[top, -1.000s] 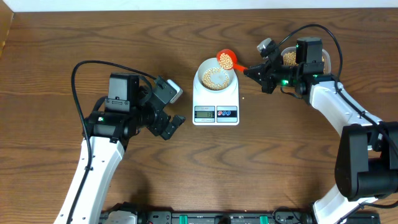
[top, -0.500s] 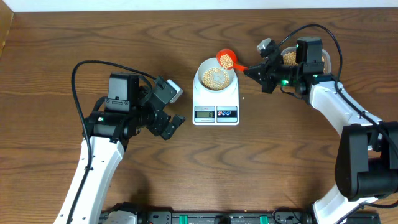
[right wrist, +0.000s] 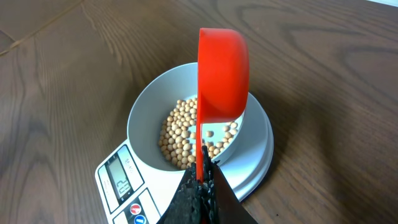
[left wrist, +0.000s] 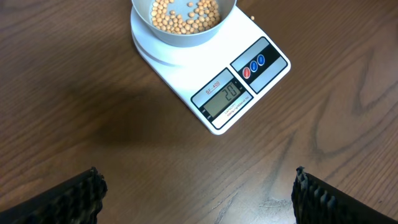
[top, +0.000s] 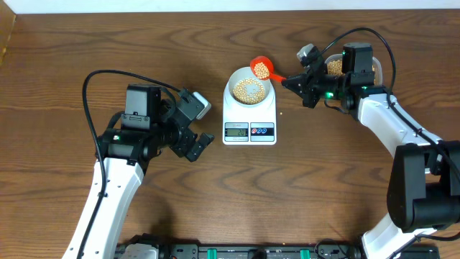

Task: Scoop item into bowl and weigh 50g on scale
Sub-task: 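Tilt the scoop with the right gripper to pour soybeans into the bowl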

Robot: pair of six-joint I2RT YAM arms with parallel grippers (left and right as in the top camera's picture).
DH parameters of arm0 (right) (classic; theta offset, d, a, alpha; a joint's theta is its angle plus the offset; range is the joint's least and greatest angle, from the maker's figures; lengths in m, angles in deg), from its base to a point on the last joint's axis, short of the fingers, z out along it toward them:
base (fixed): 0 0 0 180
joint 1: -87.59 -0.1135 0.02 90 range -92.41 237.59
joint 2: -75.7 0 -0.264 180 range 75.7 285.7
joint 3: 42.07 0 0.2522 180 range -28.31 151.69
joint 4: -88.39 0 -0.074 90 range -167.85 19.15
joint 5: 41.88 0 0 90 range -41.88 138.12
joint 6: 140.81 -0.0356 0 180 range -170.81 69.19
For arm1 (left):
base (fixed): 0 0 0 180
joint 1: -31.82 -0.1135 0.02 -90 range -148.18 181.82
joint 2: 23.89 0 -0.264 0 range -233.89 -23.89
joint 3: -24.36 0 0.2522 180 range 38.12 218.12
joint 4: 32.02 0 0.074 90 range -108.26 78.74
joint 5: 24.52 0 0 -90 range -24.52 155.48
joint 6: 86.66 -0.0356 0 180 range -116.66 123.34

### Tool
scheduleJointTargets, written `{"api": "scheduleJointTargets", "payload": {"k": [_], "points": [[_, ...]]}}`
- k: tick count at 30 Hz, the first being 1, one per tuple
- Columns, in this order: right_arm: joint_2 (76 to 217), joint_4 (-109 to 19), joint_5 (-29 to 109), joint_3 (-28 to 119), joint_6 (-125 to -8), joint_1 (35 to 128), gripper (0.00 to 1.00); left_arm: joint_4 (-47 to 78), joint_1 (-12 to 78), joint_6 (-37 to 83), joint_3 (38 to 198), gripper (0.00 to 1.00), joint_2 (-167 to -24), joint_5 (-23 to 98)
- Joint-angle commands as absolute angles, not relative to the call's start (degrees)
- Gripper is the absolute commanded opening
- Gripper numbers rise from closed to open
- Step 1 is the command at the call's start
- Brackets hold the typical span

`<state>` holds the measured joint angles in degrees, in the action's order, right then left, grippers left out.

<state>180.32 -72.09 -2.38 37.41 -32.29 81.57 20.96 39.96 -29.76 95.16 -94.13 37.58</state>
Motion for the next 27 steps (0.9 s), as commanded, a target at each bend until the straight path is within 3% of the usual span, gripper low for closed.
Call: {"api": "scheduleJointTargets", "payload": {"k": [1, 27], "points": [[180.73, -72.29, -2.81, 37.95, -31.41, 81.11, 0.01, 21.18, 39.87, -30.48, 96.42, 0.98, -93.82, 38.1], [180.6, -73.4, -6.11, 37.97, -24.84, 80.08, 0.01, 21.18, 39.87, -30.48, 96.42, 0.98, -93.82, 38.1]]}}
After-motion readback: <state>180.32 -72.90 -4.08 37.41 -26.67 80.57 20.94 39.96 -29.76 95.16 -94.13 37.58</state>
